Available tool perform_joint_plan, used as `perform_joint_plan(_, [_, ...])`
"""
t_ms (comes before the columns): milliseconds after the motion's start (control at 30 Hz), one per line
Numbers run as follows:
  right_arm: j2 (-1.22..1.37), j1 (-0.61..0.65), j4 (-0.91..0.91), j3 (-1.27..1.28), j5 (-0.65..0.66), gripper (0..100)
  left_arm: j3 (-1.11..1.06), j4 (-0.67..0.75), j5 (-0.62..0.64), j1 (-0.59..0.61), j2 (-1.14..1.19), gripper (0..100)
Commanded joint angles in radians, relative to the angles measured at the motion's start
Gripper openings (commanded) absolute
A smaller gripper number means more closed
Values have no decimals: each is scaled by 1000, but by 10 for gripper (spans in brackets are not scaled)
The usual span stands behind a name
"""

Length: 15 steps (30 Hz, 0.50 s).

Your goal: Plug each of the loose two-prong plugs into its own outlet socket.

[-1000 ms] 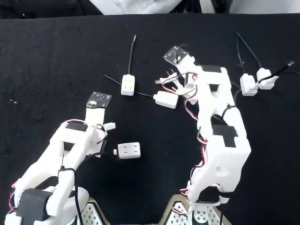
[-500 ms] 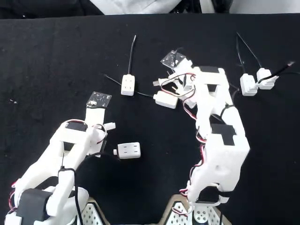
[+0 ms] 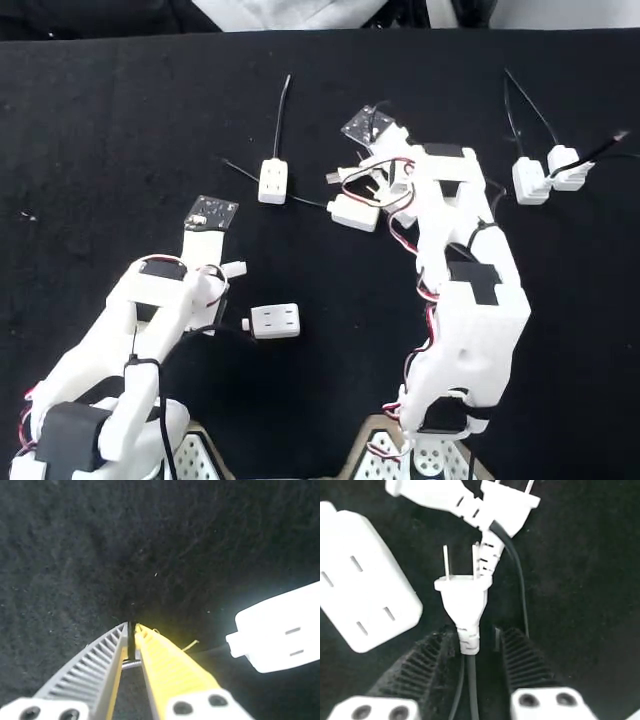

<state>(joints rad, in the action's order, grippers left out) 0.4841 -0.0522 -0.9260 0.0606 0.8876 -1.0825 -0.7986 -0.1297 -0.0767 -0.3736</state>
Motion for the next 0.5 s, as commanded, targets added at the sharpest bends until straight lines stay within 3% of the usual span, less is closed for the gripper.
perform_joint_plan(0, [-71, -9, -8, -35, 2, 7, 22, 28, 3, 22, 26, 30])
perform_joint_plan(467, [-453, -6, -347, 84, 9, 11, 22, 28, 3, 19, 26, 30])
